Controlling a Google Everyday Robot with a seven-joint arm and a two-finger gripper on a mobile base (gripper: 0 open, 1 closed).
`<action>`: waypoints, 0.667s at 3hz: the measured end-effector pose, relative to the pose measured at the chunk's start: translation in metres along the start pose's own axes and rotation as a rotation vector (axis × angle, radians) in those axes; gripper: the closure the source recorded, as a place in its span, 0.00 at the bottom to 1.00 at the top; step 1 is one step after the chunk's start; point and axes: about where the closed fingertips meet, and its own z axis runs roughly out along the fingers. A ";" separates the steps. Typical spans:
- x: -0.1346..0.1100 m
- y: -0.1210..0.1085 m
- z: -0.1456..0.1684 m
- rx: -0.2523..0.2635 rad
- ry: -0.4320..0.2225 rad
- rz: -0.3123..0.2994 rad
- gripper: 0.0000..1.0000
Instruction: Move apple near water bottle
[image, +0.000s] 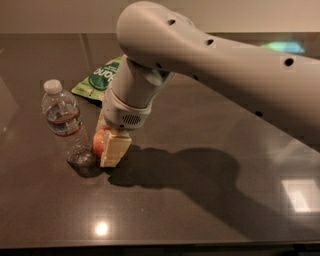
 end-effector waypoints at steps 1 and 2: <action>0.000 -0.004 0.005 -0.009 0.001 -0.005 0.59; 0.001 -0.007 0.007 -0.013 0.004 -0.010 0.36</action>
Offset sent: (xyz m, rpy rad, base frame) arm 0.0124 0.0029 -0.0079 -0.0093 0.0058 0.0157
